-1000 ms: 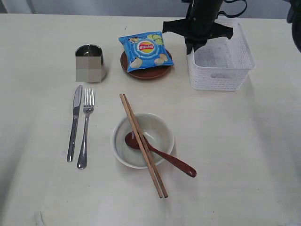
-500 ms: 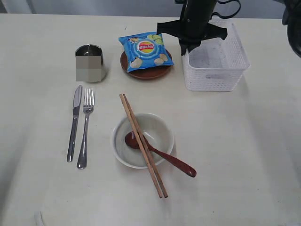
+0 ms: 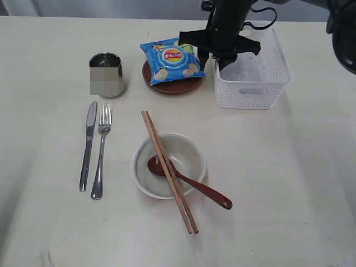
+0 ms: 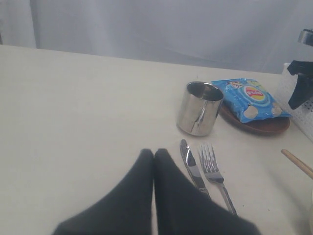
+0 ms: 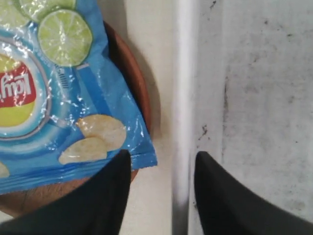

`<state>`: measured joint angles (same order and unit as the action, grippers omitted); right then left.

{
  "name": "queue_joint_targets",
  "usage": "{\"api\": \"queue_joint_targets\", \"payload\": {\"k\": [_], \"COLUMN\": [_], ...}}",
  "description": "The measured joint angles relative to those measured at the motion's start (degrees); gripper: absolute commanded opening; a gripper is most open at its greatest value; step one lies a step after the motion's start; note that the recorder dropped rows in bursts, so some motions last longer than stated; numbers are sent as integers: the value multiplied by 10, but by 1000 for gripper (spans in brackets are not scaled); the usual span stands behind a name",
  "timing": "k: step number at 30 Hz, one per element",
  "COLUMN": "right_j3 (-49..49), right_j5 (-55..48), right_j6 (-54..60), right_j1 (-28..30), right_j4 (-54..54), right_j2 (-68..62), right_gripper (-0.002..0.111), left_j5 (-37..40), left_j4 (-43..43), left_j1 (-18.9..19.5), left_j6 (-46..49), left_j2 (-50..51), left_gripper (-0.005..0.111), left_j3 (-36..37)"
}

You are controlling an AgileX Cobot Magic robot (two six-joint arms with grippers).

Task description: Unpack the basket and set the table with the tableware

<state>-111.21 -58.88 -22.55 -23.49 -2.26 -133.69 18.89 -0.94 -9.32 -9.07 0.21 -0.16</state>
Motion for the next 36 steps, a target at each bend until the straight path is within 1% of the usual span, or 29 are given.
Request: {"api": "queue_joint_targets", "payload": {"k": [6, 12, 13, 14, 15, 17, 19, 22, 24, 26, 29, 32, 36], "right_j3": [-2, -47, -57, -67, -75, -85, -88, -80, -47, 14, 140, 258, 369], "right_j5": [6, -22, -28, -38, -45, -62, -85, -99, -100, -82, 2, 104, 214], "right_j6": [0, 0, 0, 7, 14, 37, 61, 83, 89, 91, 92, 94, 95], "right_j1": [-1, -1, -1, -1, -1, -1, -1, -1, -1, -2, -10, -18, -21], "right_j4": [23, 67, 73, 78, 81, 83, 84, 84, 84, 83, 81, 80, 83], "right_j2": [17, 54, 61, 71, 78, 94, 106, 117, 128, 146, 193, 275, 379], "right_gripper": [48, 48, 46, 43, 36, 16, 0, 0, 0, 0, 0, 0, 0], "left_j5": [0, 0, 0, 0, 0, 0, 0, 0, 0, 0, 0, 0, 0], "left_j4": [0, 0, 0, 0, 0, 0, 0, 0, 0, 0, 0, 0, 0], "left_j1": [0, 0, 0, 0, 0, 0, 0, 0, 0, 0, 0, 0, 0], "left_j6": [0, 0, 0, 0, 0, 0, 0, 0, 0, 0, 0, 0, 0], "left_j2": [0, 0, 0, 0, 0, 0, 0, 0, 0, 0, 0, 0, 0], "left_gripper": [0, 0, 0, 0, 0, 0, 0, 0, 0, 0, 0, 0, 0], "left_j3": [0, 0, 0, 0, 0, 0, 0, 0, 0, 0, 0, 0, 0]}}
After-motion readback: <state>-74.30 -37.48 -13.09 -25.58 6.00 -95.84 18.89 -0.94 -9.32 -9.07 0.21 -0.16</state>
